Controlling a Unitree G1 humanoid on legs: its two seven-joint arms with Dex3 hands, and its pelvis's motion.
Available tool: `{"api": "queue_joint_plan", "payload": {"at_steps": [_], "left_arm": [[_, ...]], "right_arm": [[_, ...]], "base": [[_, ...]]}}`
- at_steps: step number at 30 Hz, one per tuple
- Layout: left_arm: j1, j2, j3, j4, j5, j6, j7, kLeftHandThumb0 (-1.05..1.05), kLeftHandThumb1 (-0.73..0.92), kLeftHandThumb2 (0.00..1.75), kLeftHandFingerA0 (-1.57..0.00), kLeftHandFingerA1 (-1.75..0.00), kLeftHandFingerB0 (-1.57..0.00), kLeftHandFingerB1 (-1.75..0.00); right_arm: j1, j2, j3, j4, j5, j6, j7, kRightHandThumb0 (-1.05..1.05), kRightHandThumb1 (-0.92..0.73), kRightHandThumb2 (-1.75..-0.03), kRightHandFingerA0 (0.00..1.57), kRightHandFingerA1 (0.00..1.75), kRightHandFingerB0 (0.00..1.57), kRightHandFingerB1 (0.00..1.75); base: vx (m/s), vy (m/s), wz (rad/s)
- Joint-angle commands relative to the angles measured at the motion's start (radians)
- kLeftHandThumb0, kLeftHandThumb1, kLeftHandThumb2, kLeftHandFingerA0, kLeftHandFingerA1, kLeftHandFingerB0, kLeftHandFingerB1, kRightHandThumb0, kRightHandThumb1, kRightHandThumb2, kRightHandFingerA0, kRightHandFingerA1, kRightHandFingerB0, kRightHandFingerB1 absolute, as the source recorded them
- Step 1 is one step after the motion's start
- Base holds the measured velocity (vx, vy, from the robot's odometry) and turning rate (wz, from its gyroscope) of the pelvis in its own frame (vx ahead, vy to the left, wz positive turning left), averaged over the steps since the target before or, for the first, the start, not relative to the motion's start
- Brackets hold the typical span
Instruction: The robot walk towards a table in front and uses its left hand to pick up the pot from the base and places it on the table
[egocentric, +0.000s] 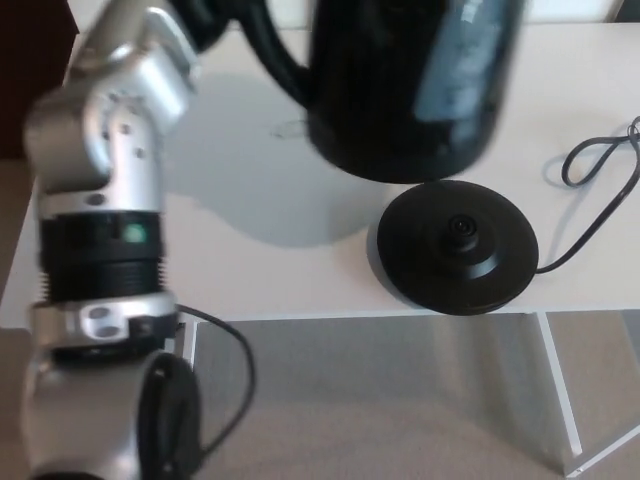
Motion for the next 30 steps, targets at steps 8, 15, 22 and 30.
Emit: {"api": "queue_joint_plan", "payload": {"at_steps": [8, 15, 22, 30], "left_arm": [[0.149, 0.201, 0.012, 0.001, -0.002, -0.101, -0.116, -0.12, 0.84, 0.71, -0.93, -1.51, -0.77, -0.99], [0.261, 0.266, -0.002, 0.038, 0.045, -0.215, -0.143, -0.16, 0.81, 0.69, -0.91, -1.56, -0.76, -1.02], [0.37, 0.257, -0.076, 0.008, 0.095, -0.302, -0.144, -0.12, 0.84, 0.64, -1.0, -1.4, -0.75, -0.99], [0.444, 0.366, -0.267, -0.1, 0.031, -0.242, -0.462, -0.65, 0.39, 0.71, 0.0, -0.04, 0.0, 0.0]], "right_arm": [[0.018, -0.023, 0.009, -0.001, -0.016, -0.003, -0.011, -1.04, -0.38, -0.71, 1.13, 0.59, 1.11, 0.56], [0.021, -0.025, 0.004, -0.001, -0.009, 0.002, -0.005, -1.03, -0.41, -0.71, 1.13, 0.58, 1.11, 0.55], [0.03, -0.017, 0.0, 0.0, -0.006, -0.005, -0.013, -1.03, -0.4, -0.71, 1.13, 0.59, 1.11, 0.55], [0.016, -0.019, 0.003, -0.002, -0.01, -0.003, -0.019, -1.03, -0.41, -0.71, 1.13, 0.59, 1.11, 0.56]], "base": [[0.0, 0.0, 0.0], [0.0, 0.0, 0.0], [0.0, 0.0, 0.0], [0.0, 0.0, 0.0]]}}
